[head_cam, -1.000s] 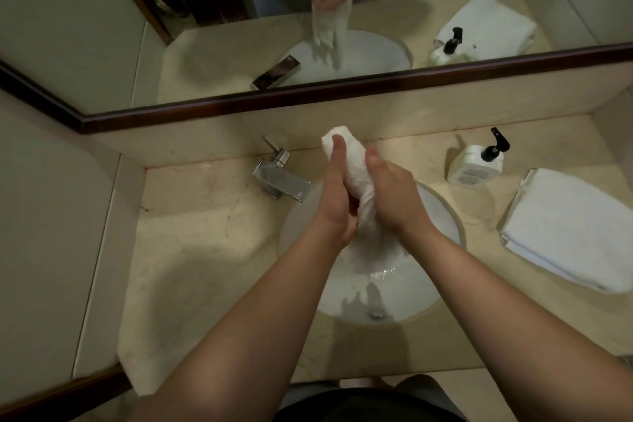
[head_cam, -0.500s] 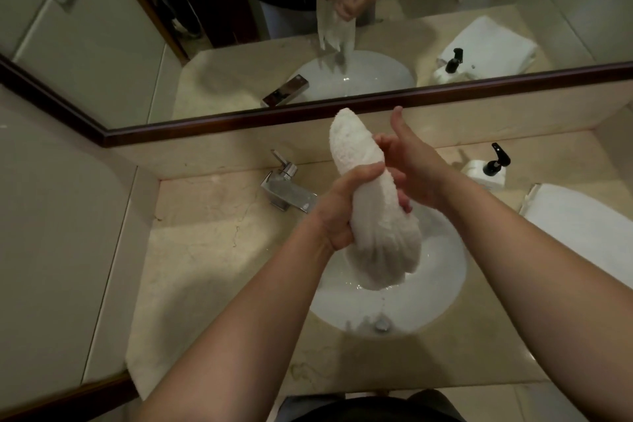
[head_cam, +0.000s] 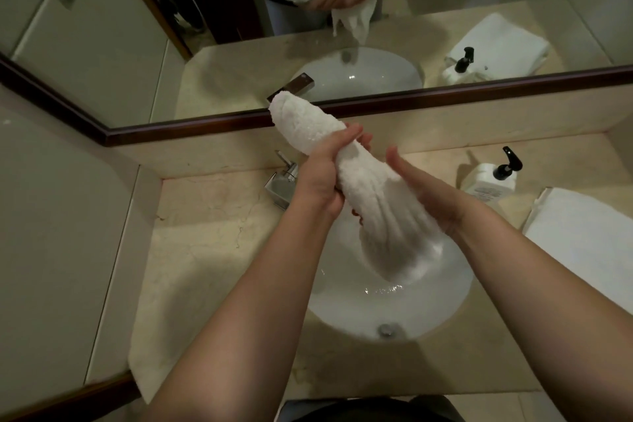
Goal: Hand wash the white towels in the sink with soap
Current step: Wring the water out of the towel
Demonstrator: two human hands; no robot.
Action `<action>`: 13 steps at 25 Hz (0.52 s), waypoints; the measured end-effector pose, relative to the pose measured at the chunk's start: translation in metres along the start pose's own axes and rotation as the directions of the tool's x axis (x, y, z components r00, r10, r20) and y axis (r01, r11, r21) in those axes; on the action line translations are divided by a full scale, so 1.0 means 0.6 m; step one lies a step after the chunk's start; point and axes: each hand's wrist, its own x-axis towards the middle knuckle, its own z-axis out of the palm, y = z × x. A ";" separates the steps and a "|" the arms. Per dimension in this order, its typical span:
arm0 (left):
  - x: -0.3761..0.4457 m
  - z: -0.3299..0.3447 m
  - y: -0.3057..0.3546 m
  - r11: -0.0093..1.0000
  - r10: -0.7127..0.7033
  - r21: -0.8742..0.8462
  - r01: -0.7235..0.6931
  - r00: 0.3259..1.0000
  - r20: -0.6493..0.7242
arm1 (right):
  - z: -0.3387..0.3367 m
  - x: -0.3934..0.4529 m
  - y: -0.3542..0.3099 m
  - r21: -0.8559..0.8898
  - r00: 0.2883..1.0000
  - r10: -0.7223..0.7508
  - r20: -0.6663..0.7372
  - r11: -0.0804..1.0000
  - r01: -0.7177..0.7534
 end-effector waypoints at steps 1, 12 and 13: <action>0.011 -0.006 0.001 1.000 -0.011 -0.001 0.011 0.994 -0.112 | 0.007 -0.003 -0.001 -0.090 0.999 -0.015 -0.034 0.996 0.011; 0.027 -0.046 -0.017 0.989 -0.013 0.149 -0.010 0.988 0.152 | 0.009 0.001 0.022 0.102 0.958 0.035 -0.284 0.995 -0.006; 0.029 -0.052 -0.017 0.988 0.011 0.146 -0.042 0.979 0.206 | 0.003 -0.002 0.017 0.216 0.972 0.094 -0.216 0.975 -0.046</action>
